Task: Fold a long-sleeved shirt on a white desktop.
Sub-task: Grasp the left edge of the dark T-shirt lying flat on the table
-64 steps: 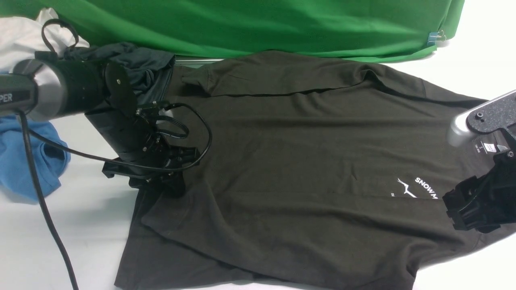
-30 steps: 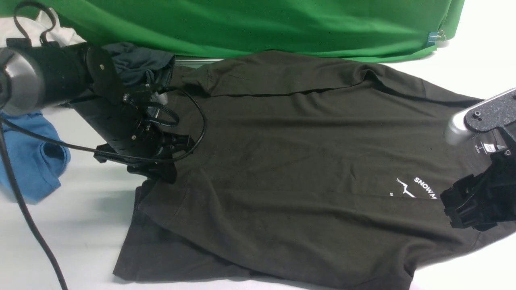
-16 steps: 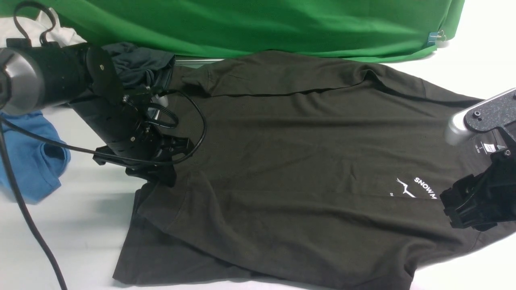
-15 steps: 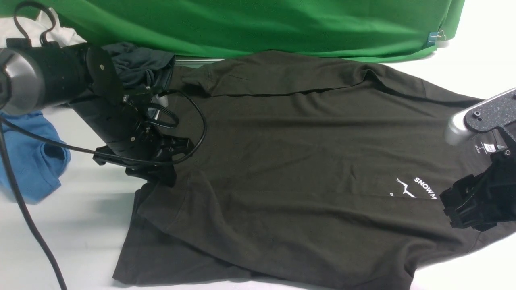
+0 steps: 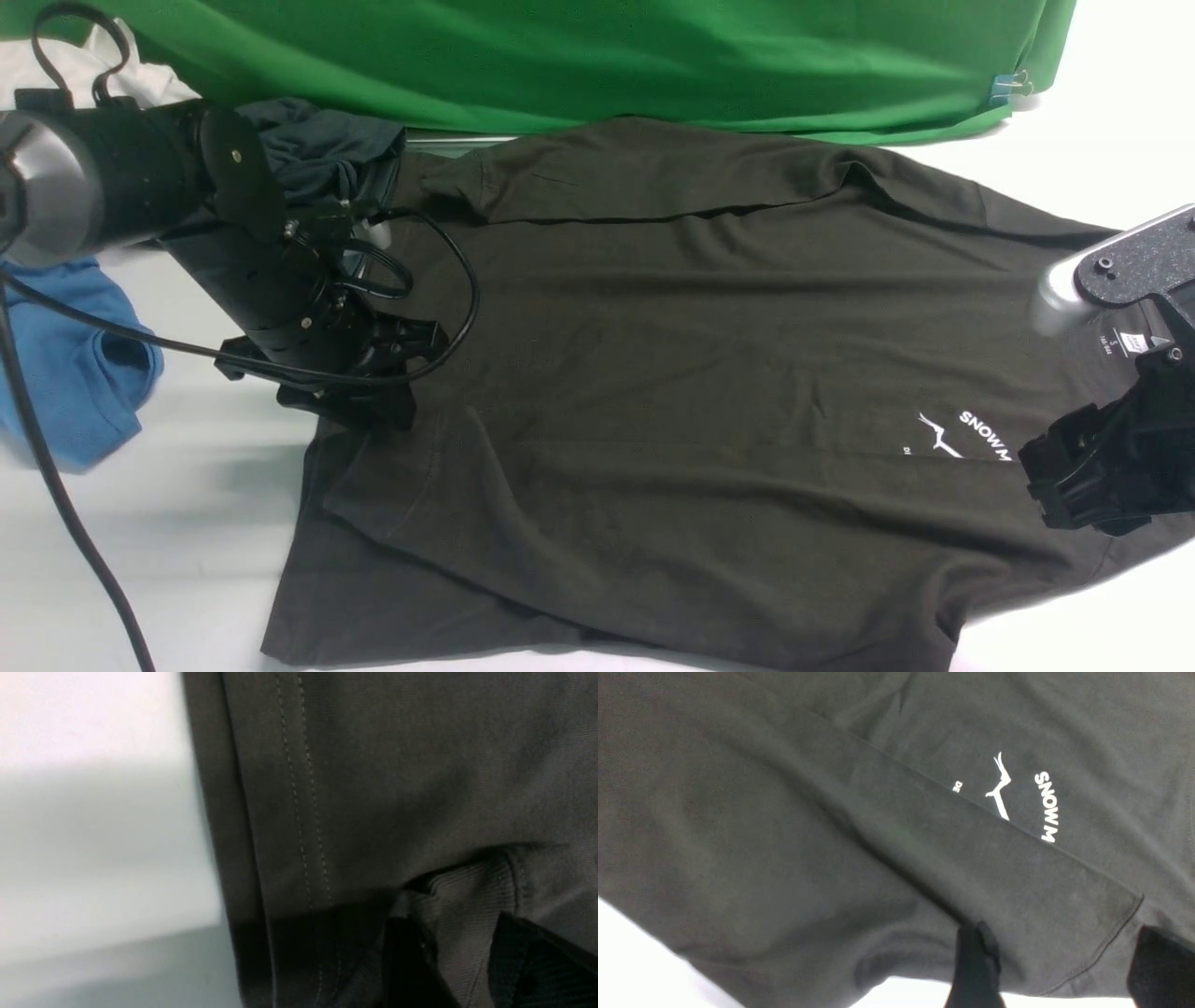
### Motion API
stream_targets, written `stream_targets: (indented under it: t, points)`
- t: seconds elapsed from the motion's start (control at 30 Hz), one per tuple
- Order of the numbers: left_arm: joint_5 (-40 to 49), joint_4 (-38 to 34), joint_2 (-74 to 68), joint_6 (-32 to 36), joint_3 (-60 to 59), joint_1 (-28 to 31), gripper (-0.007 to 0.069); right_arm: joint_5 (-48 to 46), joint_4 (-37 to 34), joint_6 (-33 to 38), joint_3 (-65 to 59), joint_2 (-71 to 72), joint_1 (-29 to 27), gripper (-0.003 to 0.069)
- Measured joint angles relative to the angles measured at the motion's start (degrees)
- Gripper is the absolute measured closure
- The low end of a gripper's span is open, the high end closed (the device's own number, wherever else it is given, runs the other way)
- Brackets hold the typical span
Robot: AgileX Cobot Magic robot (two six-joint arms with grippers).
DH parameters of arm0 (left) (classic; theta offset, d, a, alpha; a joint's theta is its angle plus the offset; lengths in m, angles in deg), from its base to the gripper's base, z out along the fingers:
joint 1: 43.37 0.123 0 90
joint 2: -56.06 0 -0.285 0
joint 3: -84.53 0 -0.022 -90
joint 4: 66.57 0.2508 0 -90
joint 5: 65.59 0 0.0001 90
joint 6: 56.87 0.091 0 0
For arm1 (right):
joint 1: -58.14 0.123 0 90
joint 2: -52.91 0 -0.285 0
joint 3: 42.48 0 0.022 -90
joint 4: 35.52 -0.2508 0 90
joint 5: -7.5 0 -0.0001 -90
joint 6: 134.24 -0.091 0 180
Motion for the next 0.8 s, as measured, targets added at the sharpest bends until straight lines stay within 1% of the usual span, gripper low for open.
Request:
stream_targets:
  t: [0.3,0.47,0.57,0.63,0.7,0.73,0.8]
  points:
    - [-1.59,3.00,0.00,0.00,0.00,0.00,0.0363,0.17,0.00,0.00,0.00,0.00,0.00,0.0209]
    - [-1.77,2.97,-0.83,0.18,0.00,0.00,0.0370,0.21,0.00,0.00,0.00,0.00,0.00,0.0209]
    - [-1.70,2.07,-1.74,0.88,0.00,0.00,0.0390,0.21,0.00,0.00,0.00,0.00,0.00,0.0209]
    - [-1.70,0.65,-2.51,2.28,0.00,0.00,0.0422,0.21,0.00,0.00,0.00,0.00,0.00,0.0209]
    - [-1.76,0.05,-2.77,2.82,0.00,0.00,0.0451,0.21,0.00,0.00,0.00,0.00,0.00,0.0209]
    - [-1.76,-0.08,-2.77,2.81,0.00,0.00,0.0454,0.21,0.00,0.00,0.00,0.00,0.00,0.0209]
    - [-1.87,-0.50,-2.77,3.19,0.00,0.00,0.0491,0.21,0.00,-0.05,0.00,0.00,0.00,0.0209]
